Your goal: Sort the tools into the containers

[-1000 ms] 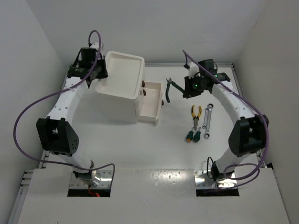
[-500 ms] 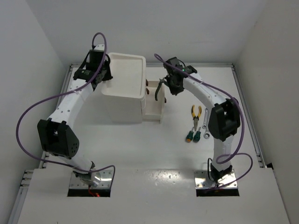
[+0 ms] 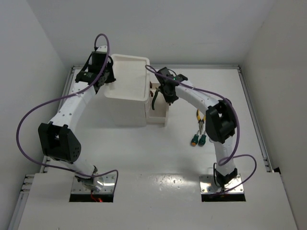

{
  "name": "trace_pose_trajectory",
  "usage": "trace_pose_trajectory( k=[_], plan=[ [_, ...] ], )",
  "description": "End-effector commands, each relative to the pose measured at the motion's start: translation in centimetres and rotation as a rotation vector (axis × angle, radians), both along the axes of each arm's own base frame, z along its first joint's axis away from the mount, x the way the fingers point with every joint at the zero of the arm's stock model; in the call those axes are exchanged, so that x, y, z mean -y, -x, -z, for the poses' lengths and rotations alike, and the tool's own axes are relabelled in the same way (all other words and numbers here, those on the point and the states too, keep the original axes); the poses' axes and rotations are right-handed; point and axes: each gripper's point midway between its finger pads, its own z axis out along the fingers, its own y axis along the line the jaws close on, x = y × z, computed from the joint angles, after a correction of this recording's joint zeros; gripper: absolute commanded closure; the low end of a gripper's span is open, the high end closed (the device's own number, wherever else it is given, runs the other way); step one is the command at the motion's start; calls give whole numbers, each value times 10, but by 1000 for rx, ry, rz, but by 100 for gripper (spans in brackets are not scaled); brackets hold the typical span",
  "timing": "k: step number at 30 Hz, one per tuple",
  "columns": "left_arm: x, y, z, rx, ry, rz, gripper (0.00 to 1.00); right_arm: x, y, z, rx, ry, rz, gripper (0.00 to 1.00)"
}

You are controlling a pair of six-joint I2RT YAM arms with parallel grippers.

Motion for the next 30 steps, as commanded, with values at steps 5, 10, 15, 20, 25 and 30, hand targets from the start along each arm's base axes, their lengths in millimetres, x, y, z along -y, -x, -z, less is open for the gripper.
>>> trace_pose_trajectory(
  k=[5,10,15,20,25,30],
  plan=[
    [12,29,46,-181,29,0,100,-42,-18,-8,84,-78,-8,100],
    [14,31,50,-193,39,14,100,-64,-15,1,62,-169,-30,100],
    [14,31,50,-193,39,14,100,-81,-8,1,55,-254,-59,100],
    [16,31,54,-204,43,22,100,-96,-4,15,12,-316,-91,100],
    [16,31,54,-204,43,22,100,-106,1,23,-32,-380,-126,90],
    [16,31,54,-204,43,22,100,-99,-2,19,-17,-368,-122,51]
  ],
)
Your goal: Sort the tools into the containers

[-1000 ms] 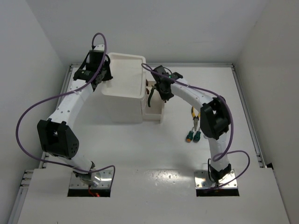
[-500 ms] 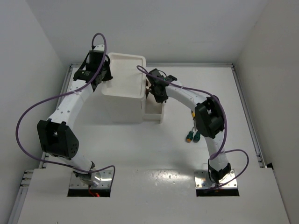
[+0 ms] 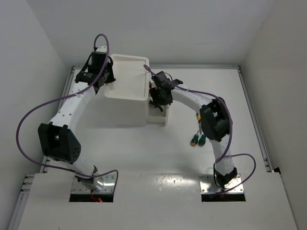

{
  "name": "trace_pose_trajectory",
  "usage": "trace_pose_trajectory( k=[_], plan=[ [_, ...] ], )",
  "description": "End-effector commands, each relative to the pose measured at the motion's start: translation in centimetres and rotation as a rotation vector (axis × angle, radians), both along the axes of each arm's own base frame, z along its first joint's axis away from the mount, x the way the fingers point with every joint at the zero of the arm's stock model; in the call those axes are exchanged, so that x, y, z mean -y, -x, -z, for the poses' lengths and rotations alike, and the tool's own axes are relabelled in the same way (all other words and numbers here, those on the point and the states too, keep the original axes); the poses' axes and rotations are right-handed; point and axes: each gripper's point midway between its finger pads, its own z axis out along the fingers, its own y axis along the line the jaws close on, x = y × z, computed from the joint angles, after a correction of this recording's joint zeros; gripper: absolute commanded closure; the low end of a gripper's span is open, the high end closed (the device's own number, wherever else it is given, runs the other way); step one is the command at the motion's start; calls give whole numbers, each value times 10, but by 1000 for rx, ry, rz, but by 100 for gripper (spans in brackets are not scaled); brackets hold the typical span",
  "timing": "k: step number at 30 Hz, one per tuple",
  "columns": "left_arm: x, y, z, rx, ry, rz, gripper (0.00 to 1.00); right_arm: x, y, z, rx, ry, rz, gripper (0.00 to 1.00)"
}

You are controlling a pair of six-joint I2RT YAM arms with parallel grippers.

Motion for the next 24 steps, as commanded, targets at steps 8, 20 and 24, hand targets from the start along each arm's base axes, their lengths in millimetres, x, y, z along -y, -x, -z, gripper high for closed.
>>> trace_pose_trajectory(
  k=[8,20,24],
  plan=[
    [18,32,61,-227,36,38,100,3,-17,-56,172,-91,-23,43],
    [21,32,65,-240,47,53,100,54,-23,-123,345,-199,53,73],
    [23,34,69,-251,46,70,100,94,-22,-83,226,-108,143,71]
  ],
)
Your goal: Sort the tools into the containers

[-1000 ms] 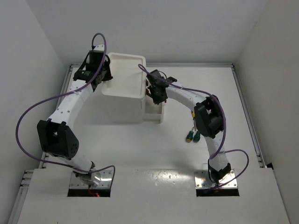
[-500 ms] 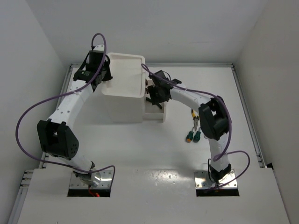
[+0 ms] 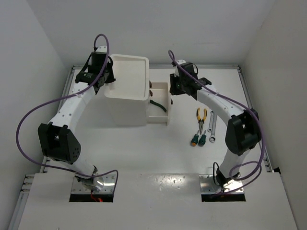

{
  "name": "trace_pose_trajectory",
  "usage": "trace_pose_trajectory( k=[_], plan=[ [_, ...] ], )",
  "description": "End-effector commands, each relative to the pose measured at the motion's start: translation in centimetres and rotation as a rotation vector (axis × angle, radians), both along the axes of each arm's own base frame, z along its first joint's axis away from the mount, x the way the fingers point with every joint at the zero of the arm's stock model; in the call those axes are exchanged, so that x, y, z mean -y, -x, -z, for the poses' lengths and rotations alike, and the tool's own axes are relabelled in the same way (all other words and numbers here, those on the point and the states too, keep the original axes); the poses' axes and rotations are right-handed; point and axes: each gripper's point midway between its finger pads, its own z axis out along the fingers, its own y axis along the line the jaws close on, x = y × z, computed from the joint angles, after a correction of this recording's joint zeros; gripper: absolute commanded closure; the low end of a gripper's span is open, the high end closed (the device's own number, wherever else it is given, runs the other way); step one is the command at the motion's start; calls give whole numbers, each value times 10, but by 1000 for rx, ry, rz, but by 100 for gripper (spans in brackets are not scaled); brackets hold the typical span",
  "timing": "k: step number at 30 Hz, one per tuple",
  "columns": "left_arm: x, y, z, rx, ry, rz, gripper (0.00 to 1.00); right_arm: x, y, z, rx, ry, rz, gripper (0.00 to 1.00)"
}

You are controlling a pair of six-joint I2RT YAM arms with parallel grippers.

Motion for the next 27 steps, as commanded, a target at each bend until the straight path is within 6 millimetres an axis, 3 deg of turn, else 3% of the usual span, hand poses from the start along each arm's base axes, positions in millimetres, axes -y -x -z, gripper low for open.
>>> trace_pose_trajectory(
  k=[1,2,4,8,14,19,27],
  plan=[
    [24,35,68,-253,44,84,100,42,-7,33,-117,23,136,71],
    [27,34,62,-234,55,95,100,43,-4,49,-182,-16,126,71],
    [28,36,65,-244,59,101,100,56,-6,62,-247,-87,161,71],
    [29,36,68,-246,65,109,100,57,-7,91,-343,-172,147,73],
    [33,39,75,-261,68,143,100,37,-10,122,-434,-266,94,78],
    [31,40,87,-288,51,140,100,20,-11,131,-478,-319,56,80],
    [37,38,91,-303,68,162,100,-1,-14,129,-488,-409,-2,81]
  ],
)
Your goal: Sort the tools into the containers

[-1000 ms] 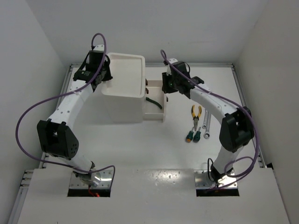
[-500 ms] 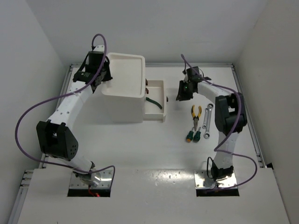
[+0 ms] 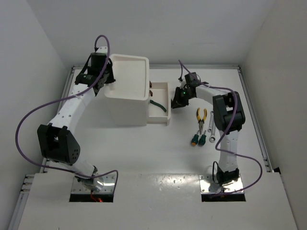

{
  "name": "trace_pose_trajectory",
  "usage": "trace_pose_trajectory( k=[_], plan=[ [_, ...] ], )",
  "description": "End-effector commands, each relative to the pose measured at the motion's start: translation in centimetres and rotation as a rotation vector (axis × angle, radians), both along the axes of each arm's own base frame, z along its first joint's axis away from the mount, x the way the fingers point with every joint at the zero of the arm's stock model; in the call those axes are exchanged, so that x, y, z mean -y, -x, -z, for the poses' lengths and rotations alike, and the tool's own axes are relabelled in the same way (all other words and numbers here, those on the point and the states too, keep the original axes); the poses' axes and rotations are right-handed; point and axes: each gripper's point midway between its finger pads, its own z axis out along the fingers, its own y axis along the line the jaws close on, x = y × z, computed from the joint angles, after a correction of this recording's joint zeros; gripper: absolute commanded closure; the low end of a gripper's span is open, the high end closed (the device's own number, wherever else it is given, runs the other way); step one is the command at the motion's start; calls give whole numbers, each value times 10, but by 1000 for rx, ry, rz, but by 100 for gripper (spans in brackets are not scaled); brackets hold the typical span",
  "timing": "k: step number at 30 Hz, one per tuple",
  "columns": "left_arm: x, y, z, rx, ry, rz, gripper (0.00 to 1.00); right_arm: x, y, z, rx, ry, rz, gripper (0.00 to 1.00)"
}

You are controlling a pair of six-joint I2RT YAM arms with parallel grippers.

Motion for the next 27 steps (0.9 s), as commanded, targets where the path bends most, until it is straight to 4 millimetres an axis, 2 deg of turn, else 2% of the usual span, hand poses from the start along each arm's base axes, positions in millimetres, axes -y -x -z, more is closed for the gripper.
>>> trace_pose_trajectory(
  k=[1,10,16,27],
  plan=[
    [35,39,93,-337,74,120,100,-20,-18,-23,66,-111,-20,81],
    [43,41,96,-352,94,172,100,-67,-22,-31,91,-214,-93,81],
    [49,43,96,-354,97,201,100,-88,-29,-35,125,-233,-134,81],
    [51,44,96,-355,103,208,100,-139,-17,-39,136,-324,-228,81]
  ],
)
